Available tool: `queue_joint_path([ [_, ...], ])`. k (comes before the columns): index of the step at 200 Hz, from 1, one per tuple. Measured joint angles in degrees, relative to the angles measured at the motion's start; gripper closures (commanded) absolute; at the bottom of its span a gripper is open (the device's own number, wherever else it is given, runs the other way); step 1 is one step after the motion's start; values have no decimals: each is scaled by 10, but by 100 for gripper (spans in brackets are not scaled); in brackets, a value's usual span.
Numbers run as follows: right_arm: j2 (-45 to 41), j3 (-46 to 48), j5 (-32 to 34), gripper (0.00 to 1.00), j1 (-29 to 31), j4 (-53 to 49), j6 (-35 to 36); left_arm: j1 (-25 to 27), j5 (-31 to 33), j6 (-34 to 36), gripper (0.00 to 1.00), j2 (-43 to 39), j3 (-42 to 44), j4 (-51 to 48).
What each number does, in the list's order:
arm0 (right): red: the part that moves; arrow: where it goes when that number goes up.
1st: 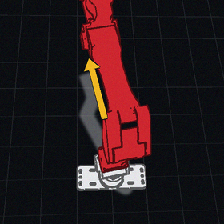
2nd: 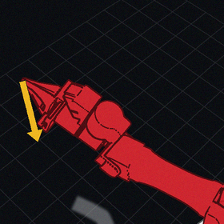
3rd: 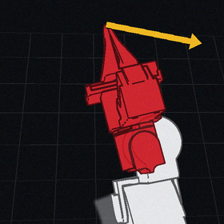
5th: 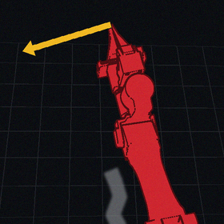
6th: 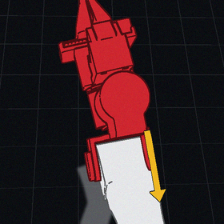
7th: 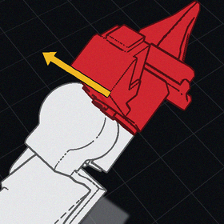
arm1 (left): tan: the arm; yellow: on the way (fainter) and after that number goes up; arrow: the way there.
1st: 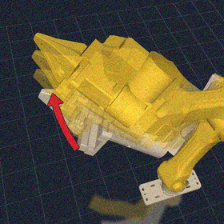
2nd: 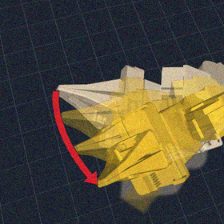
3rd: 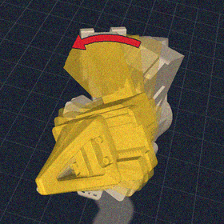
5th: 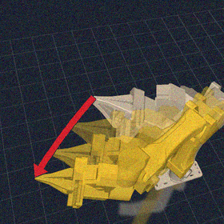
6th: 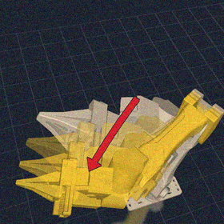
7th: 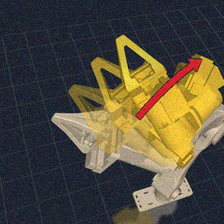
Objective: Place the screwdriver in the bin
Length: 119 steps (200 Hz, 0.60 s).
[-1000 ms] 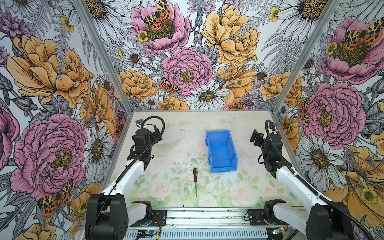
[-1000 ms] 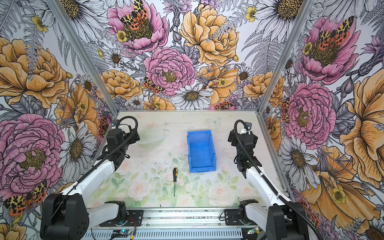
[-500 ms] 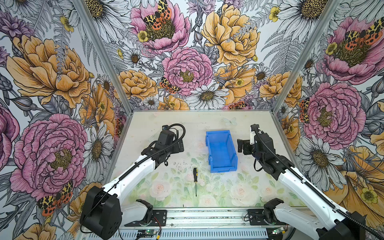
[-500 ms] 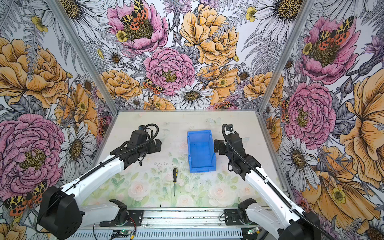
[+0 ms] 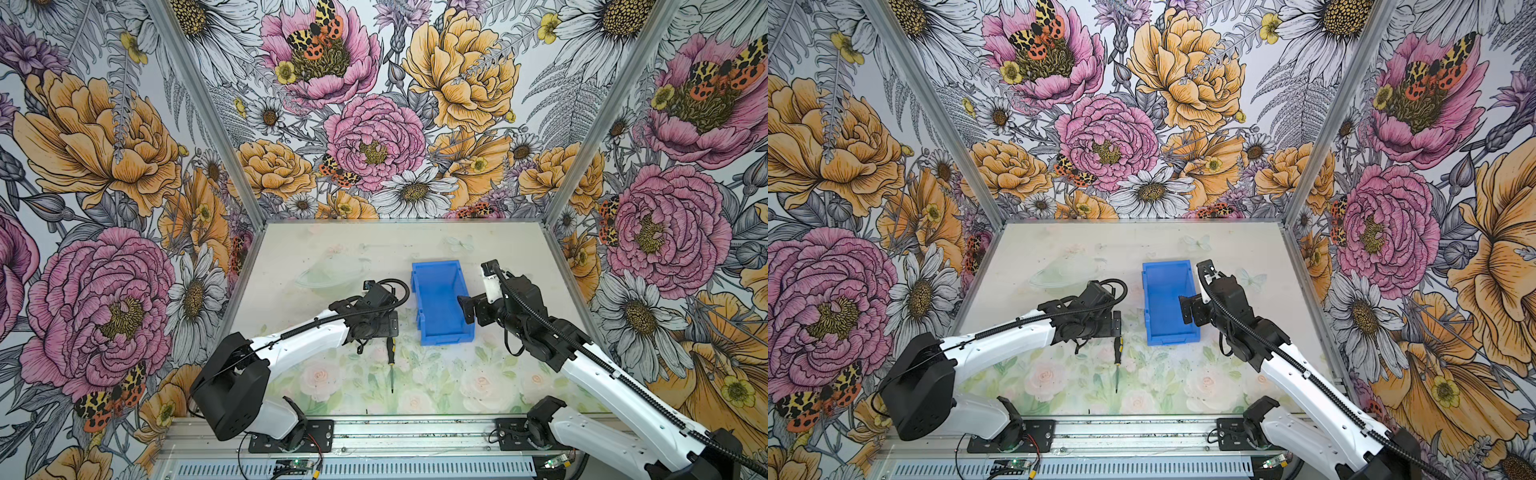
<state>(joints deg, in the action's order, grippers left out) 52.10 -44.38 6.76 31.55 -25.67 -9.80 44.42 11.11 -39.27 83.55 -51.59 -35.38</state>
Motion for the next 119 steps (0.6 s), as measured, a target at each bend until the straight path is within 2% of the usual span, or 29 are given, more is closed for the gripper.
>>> queue_joint_path([
  [42, -26, 10, -50, 1, 25, -9, 27, 28, 0, -29, 5, 38, -7, -13],
  [77, -38, 44, -164, 1, 45, 12, 70, 57, 4, -47, 8, 80, -24, -13],
  [119, -44, 54, -274, 0, 72, 24, 126, 78, 7, -75, 17, 108, -25, -13],
])
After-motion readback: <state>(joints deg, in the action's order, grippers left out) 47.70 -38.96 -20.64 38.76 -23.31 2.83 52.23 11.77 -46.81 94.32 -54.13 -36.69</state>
